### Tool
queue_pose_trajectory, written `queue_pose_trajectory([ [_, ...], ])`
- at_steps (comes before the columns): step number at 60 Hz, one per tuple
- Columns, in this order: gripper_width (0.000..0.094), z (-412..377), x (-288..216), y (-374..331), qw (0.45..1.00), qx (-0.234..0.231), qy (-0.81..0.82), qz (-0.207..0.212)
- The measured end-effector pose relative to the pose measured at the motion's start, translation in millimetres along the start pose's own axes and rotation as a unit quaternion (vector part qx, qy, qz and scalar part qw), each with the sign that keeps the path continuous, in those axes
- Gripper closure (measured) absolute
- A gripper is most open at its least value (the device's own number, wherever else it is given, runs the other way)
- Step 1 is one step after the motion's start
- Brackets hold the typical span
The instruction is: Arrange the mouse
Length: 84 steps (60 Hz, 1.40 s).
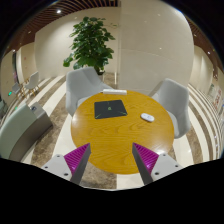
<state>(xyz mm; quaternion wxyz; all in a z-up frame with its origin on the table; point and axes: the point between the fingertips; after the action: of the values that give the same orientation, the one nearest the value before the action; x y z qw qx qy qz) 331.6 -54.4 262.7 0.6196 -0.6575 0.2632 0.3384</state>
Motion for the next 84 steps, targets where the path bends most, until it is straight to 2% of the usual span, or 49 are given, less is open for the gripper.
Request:
queue_pose_trajectory([
  [21, 0.0068, 32, 4, 10, 1.0, 0.022, 0.018, 0.009],
  [37, 0.0067, 93, 31, 23, 0.998, 0.049, 0.021, 0.014],
  [53, 0.0066, 158, 53, 50, 0.997, 0.07, 0.024, 0.037],
  [73, 0.0067, 221, 71, 128, 0.995, 0.068, 0.013, 0.068],
  [84, 0.0068, 243, 63, 186, 0.994, 0.062, 0.013, 0.087],
])
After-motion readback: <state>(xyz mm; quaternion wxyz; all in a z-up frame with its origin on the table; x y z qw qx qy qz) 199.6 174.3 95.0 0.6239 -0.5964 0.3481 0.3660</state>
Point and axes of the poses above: the point between the fingertips, and its own axes, seen from behind it with the camera up: z to the right, x down, y forward, the way the camera looks, and after that the axes turned 5 degrees about z, right-handed
